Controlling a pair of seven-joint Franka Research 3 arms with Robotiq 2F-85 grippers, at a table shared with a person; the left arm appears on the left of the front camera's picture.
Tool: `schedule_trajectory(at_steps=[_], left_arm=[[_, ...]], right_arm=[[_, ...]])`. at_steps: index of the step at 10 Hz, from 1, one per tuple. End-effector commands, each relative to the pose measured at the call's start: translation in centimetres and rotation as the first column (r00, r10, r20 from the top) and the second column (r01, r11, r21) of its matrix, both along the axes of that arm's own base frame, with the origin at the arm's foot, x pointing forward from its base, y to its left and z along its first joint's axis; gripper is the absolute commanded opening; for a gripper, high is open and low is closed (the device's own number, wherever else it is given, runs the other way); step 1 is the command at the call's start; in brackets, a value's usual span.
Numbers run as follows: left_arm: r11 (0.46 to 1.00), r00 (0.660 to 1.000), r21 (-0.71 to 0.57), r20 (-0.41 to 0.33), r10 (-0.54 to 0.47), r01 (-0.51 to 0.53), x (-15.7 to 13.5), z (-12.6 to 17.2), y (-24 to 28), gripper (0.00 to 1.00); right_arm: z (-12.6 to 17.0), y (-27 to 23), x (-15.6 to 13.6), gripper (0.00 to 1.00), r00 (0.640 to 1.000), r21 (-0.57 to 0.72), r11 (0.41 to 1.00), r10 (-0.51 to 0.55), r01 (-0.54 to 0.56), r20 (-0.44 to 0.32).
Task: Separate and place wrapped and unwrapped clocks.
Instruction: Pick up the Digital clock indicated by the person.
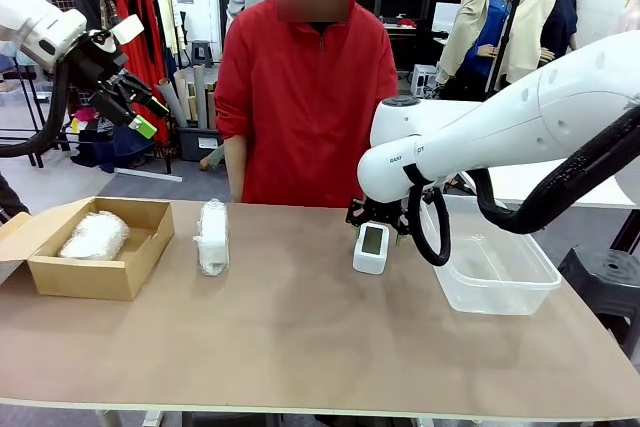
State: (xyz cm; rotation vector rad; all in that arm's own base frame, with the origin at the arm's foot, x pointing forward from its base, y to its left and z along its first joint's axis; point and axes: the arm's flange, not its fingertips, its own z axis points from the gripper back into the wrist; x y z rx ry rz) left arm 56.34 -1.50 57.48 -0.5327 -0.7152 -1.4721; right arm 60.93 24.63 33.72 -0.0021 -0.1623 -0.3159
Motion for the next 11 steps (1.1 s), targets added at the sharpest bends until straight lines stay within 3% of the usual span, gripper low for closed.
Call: schedule_trajectory(at_steps=[1, 10, 11], left_arm=[[1.0, 1.0, 0.01, -0.001, -0.001, 0.002, -0.2, 0.1, 0.1, 1.0], [1.0, 1.0, 0.01, -0.001, -0.001, 0.002, -0.2, 0.1, 0.1, 1.0], [1.0, 1.0, 0.01, -0.001, -0.001, 0.002, -0.2, 0.1, 0.1, 1.0]], right_arm=[[-0.2, 0.6, 0.9, 1.0, 1.0, 0.021, 1.0, -0.009, 0.009, 0.004], [-2.5, 0.5, 1.8, 1.0, 1.0, -0.006, 1.0, -0.001, 0.001, -0.025], [-2.6, 0.4, 1.8, 0.8, 0.999, -0.002, 1.0, 0.023, -0.023, -0.028]])
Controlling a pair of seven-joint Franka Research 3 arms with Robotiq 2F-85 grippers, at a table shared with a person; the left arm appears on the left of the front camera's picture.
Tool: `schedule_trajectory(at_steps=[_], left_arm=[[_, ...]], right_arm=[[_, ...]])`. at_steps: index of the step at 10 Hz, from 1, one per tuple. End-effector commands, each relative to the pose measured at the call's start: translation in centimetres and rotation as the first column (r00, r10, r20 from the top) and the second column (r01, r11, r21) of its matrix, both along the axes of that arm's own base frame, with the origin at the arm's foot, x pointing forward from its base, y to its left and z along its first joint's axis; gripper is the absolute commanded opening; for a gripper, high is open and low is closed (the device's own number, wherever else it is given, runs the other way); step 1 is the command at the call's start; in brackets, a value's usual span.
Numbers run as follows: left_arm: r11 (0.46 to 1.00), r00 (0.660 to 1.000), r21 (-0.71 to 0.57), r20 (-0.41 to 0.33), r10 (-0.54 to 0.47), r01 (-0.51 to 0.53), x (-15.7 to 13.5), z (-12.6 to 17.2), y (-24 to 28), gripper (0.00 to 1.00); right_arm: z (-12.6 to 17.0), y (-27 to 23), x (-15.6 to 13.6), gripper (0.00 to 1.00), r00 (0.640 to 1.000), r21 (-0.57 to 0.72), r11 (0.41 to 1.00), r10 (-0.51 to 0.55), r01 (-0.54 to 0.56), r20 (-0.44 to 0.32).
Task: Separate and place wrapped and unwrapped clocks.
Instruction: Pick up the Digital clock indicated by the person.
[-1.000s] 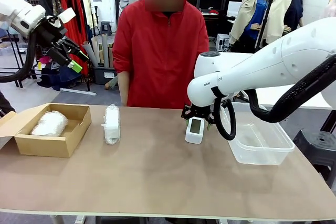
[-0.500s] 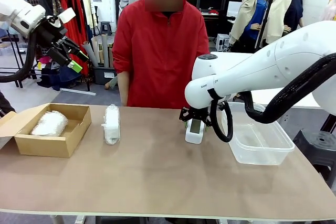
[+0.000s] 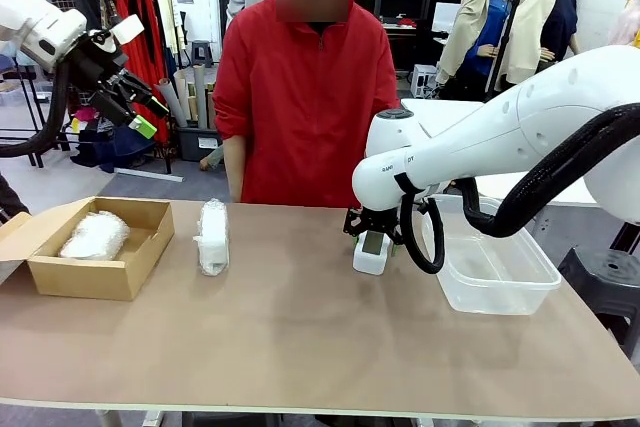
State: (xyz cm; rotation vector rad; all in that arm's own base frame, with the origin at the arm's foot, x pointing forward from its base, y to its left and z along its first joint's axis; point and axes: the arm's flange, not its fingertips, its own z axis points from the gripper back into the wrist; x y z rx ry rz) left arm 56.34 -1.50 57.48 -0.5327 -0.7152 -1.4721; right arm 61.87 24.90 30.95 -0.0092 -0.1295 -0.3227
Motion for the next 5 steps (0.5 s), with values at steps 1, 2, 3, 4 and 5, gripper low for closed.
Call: schedule_trajectory(at_steps=[1, 2, 3, 4, 5], left_arm=[[1.0, 1.0, 0.01, -0.001, -0.001, 0.001, -0.2, 0.1, 0.1, 1.0], [1.0, 1.0, 0.01, -0.001, -0.001, 0.001, -0.2, 0.1, 0.1, 1.0], [1.0, 1.0, 0.01, -0.001, -0.001, 0.001, -0.2, 0.1, 0.1, 1.0], [1.0, 1.0, 0.01, -0.001, -0.001, 0.001, -0.2, 0.1, 0.1, 1.0], [1.0, 1.0, 0.01, -0.001, -0.001, 0.001, -0.2, 0.1, 0.1, 1.0]], right_arm=[[0.2, 0.2, 0.8, 0.6, 1.0, 0.002, 1.0, 0.029, -0.029, 0.01], [0.4, 0.1, 0.8, 0.4, 0.999, 0.008, 0.999, 0.031, -0.031, 0.013], [0.8, 0.1, 0.7, 0.2, 0.999, 0.015, 0.999, 0.04, -0.04, 0.02], [1.6, 0.5, 0.2, 0.0, 0.996, 0.009, 0.996, 0.093, -0.093, 0.011], [2.8, 1.1, -0.4, 0.0, 0.99, -0.015, 0.99, 0.139, -0.139, 0.007]])
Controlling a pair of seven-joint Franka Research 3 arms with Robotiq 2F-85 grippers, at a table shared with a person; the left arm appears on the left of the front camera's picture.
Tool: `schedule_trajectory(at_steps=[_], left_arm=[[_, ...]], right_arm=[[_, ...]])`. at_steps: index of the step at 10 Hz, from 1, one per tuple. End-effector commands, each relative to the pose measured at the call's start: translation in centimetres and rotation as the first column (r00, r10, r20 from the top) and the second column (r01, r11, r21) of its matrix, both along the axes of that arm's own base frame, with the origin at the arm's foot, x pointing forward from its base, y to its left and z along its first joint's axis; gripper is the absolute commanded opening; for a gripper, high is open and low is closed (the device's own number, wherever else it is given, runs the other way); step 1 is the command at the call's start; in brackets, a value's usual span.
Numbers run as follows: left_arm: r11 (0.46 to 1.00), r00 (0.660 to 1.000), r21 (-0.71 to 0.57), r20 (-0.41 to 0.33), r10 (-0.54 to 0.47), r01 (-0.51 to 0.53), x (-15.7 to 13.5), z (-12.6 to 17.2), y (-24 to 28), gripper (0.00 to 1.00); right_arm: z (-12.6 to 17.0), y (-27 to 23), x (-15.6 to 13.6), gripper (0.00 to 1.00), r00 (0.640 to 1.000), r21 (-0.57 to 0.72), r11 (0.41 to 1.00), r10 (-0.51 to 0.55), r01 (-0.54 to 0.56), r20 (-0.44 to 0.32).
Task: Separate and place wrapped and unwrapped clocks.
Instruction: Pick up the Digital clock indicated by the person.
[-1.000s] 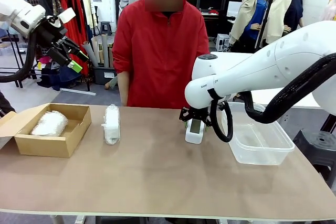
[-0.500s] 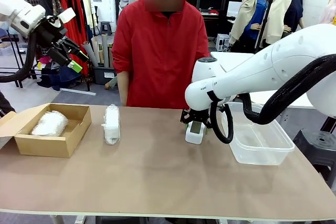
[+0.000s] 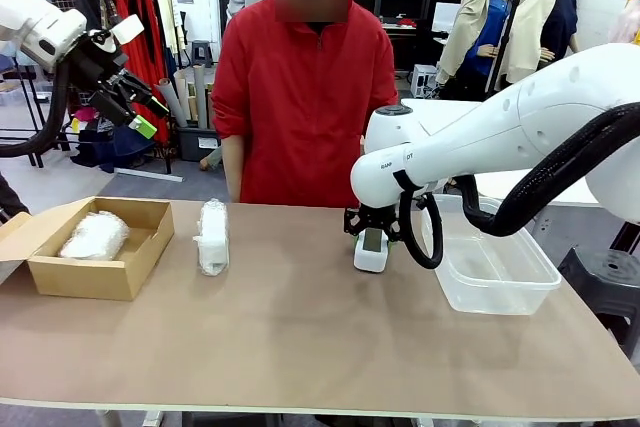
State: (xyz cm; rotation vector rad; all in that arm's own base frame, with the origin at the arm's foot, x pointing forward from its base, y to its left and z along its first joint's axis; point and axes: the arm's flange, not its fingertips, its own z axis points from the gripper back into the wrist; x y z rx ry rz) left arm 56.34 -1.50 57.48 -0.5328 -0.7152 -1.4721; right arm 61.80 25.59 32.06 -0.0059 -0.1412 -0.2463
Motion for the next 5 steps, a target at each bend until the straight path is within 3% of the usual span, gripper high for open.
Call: schedule_trajectory(at_steps=[1, 5], left_arm=[[1.0, 1.0, 0.01, -0.001, -0.001, 0.001, -0.2, 0.1, 0.1, 1.0], [1.0, 1.0, 0.01, -0.001, -0.001, 0.001, -0.2, 0.1, 0.1, 1.0]], right_arm=[[3.4, 1.2, -1.0, 0.0, 0.996, -0.003, 0.996, 0.088, -0.088, 0.002], [10.7, 4.2, -3.2, 0.0, 0.973, 0.009, 0.974, 0.227, -0.227, -0.031]])
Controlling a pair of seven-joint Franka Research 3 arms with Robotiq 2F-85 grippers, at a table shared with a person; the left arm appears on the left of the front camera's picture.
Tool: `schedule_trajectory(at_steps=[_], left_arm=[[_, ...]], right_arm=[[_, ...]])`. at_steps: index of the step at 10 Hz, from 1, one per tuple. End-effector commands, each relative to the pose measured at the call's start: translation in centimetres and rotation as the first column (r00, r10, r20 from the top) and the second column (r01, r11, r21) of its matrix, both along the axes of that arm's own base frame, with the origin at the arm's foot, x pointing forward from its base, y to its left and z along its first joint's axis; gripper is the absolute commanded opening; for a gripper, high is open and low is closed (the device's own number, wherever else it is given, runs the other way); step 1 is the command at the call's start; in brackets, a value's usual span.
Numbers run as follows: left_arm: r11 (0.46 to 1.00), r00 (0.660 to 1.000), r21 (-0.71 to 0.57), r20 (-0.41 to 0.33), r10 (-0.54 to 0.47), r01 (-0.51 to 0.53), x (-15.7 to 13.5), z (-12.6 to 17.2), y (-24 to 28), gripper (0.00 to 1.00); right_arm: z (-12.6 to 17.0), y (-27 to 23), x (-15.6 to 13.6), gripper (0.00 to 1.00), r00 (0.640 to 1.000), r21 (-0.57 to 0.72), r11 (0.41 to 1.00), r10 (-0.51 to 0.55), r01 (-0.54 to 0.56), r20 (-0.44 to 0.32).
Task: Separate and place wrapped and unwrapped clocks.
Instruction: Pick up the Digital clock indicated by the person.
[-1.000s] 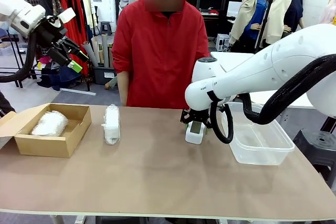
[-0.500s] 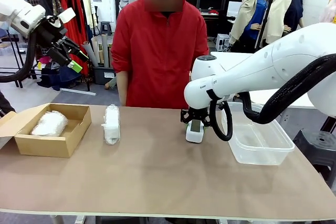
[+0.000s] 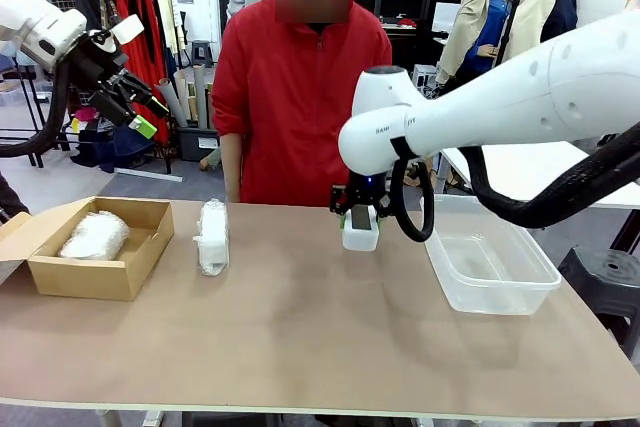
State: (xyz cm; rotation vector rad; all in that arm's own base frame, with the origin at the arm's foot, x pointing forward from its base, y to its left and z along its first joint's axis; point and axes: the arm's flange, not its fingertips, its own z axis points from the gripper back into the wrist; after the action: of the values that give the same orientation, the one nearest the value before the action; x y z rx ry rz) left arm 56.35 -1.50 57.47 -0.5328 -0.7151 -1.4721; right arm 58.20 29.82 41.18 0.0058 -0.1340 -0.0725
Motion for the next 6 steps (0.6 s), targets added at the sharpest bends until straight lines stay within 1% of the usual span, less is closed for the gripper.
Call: schedule_trajectory(at_steps=[1, 2, 3, 4, 5, 6], left_arm=[[1.0, 1.0, 0.01, -0.001, -0.001, 0.001, -0.3, 0.1, 0.1, 1.0], [1.0, 1.0, 0.01, -0.001, -0.001, 0.001, -0.3, 0.1, 0.1, 1.0], [1.0, 1.0, 0.01, -0.001, -0.001, 0.001, -0.3, 0.1, 0.1, 1.0], [1.0, 1.0, 0.01, -0.001, -0.001, 0.001, -0.3, 0.1, 0.1, 1.0], [1.0, 1.0, 0.01, -0.001, -0.001, 0.001, -0.3, 0.1, 0.1, 1.0], [1.0, 1.0, 0.01, -0.001, -0.001, 0.001, -0.3, 0.1, 0.1, 1.0]], right_arm=[[3.9, 1.0, -0.1, 0.0, 0.994, -0.012, 0.995, 0.099, -0.099, -0.036], [6.1, 1.8, -0.2, 0.0, 0.993, -0.039, 0.993, 0.113, -0.114, -0.026], [8.6, 2.6, -0.4, 0.0, 0.992, -0.031, 0.991, 0.127, -0.128, -0.02], [11.1, 3.3, -0.7, 0.0, 0.99, -0.012, 0.99, 0.138, -0.138, 0.006], [13.7, 3.9, -1.1, 0.0, 0.985, 0.021, 0.985, 0.17, -0.171, 0.031], [15.7, 4.3, -1.2, 0.0, 0.985, 0.026, 0.985, 0.17, -0.17, 0.023]])
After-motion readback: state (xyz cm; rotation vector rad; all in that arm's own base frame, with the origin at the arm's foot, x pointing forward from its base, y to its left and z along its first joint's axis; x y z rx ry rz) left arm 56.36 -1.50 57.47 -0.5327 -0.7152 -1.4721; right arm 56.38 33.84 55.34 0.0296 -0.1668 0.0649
